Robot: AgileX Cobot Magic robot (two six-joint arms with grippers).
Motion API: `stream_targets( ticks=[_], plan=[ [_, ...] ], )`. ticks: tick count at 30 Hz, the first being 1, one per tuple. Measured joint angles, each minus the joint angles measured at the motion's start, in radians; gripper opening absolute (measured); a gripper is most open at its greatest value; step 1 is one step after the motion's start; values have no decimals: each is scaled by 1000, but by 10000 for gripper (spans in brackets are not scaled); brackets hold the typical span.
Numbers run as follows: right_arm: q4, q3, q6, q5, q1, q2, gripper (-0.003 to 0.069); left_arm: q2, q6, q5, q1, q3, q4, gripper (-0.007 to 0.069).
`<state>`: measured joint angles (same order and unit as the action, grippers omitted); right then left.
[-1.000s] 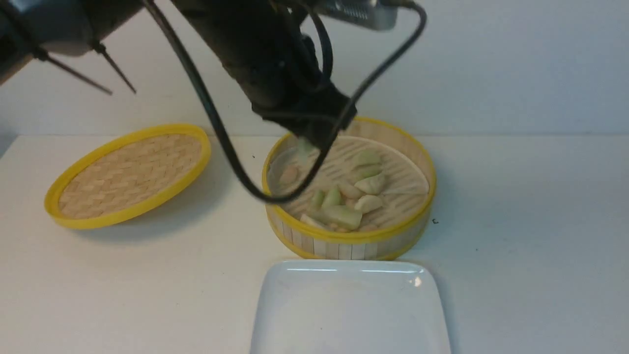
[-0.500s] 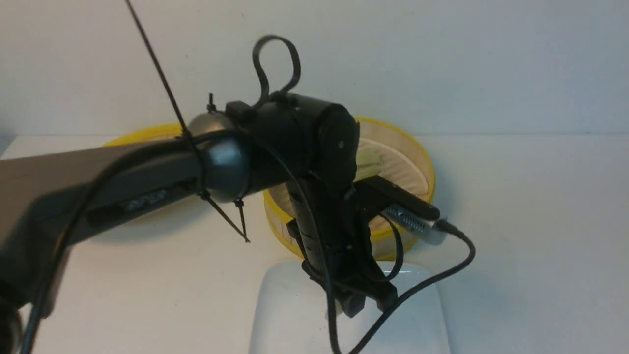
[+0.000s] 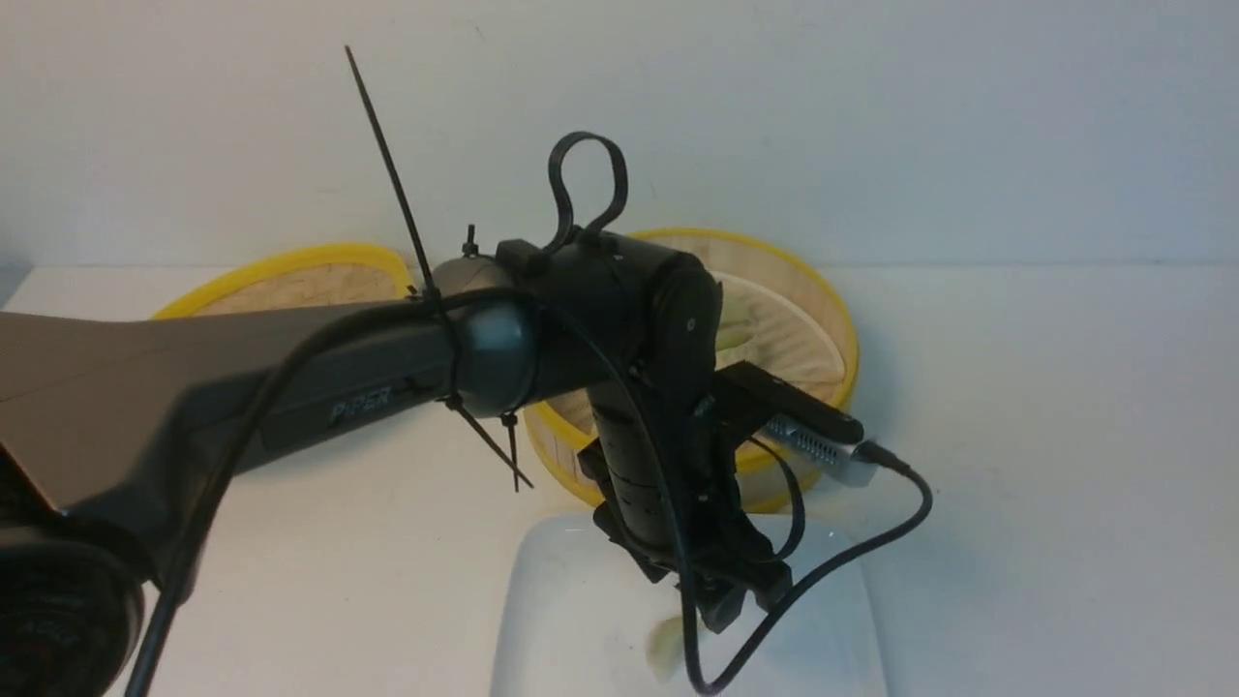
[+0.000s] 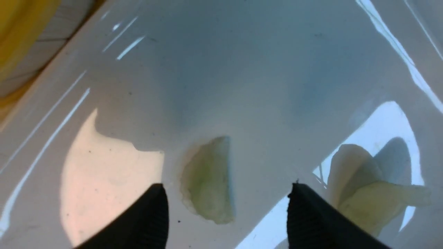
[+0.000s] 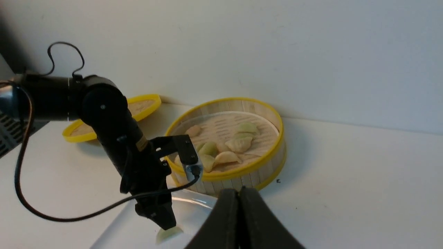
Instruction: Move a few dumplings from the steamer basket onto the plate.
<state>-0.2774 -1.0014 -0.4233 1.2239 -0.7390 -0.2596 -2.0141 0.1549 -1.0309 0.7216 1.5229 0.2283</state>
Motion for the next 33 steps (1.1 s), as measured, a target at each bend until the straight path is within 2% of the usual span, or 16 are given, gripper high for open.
stream_targets(
  ticks=[2, 4, 7, 9, 14, 18, 22, 23, 24, 27, 33],
  plan=[
    [2, 27, 0, -26, 0, 0, -15, 5, -5, -33, 0, 41, -5, 368],
    [10, 48, 0, -77, 0, 0, -15, 27, -11, -64, 0, 86, -20, 277],
    [23, 74, 0, -238, 0, 0, -15, 107, -24, -82, 0, 132, -46, 92],
    [25, 94, 0, -364, 0, 0, -15, 188, -32, -81, 0, 136, -59, 26],
    [21, 151, 0, -638, 0, 0, -15, 396, -67, -85, 0, 128, -83, -6],
    [14, 184, 0, -744, 0, 0, -15, 586, -75, -38, 0, 40, -85, -6],
    [-9, 193, 0, -753, 0, 0, -15, 835, -84, 90, 0, -188, -88, -6],
    [-10, 193, 0, -753, 0, 0, -15, 835, -85, 97, 0, -188, -89, -6],
    [-18, 193, 0, -753, 0, 0, -15, 934, -93, 163, 0, -300, -96, -6],
    [-28, 193, 1, -753, 0, 0, -15, 1063, -127, 255, 0, -448, -113, -6],
    [-33, 193, 10, -757, 0, 5, -15, 1336, -308, 486, 0, -731, -250, -6]
  ],
)
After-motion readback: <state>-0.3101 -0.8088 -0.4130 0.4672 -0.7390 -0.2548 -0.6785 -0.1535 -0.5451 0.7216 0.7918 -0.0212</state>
